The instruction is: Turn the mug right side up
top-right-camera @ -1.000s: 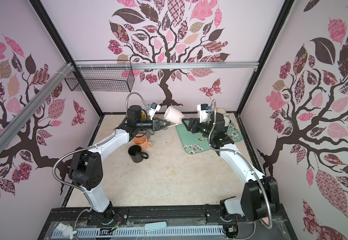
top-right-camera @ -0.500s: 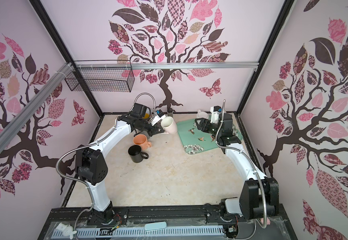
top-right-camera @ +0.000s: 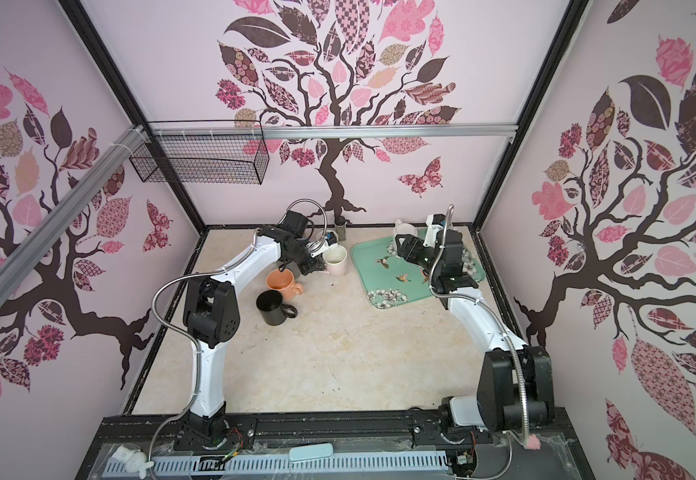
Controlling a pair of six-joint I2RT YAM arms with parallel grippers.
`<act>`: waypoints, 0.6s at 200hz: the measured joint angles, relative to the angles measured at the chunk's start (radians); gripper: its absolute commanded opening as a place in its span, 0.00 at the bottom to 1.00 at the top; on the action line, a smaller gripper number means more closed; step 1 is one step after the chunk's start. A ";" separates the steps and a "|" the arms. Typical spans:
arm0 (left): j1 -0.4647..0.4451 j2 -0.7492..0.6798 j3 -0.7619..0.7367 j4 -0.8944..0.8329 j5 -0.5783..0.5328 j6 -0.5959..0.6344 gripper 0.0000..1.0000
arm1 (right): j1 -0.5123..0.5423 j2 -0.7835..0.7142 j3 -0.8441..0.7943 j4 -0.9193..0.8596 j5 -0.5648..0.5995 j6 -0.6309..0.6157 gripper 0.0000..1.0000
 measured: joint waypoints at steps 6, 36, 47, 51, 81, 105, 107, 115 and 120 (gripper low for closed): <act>0.000 0.005 0.001 0.002 -0.006 0.002 0.00 | 0.000 0.005 -0.002 0.011 0.005 0.002 0.71; 0.000 0.036 0.011 0.022 -0.032 0.014 0.00 | 0.000 0.035 -0.003 0.041 0.025 -0.001 0.71; 0.000 0.050 0.017 0.032 -0.040 0.022 0.00 | 0.000 0.048 -0.003 0.046 0.030 -0.005 0.71; 0.000 0.055 0.020 0.035 -0.043 0.024 0.00 | 0.000 0.052 -0.003 0.048 0.031 -0.006 0.71; 0.000 0.083 0.050 0.040 -0.077 0.048 0.00 | 0.000 0.096 0.027 0.047 0.031 -0.011 0.69; 0.002 0.084 0.050 0.038 -0.099 0.068 0.00 | 0.000 0.114 0.045 0.056 0.026 -0.012 0.69; 0.002 0.084 0.050 0.038 -0.100 0.070 0.00 | 0.000 0.114 0.045 0.056 0.025 -0.012 0.69; 0.004 0.084 0.050 0.039 -0.104 0.074 0.00 | 0.000 0.114 0.045 0.058 0.024 -0.013 0.69; 0.005 0.084 0.050 0.039 -0.106 0.077 0.00 | 0.000 0.114 0.045 0.058 0.024 -0.013 0.69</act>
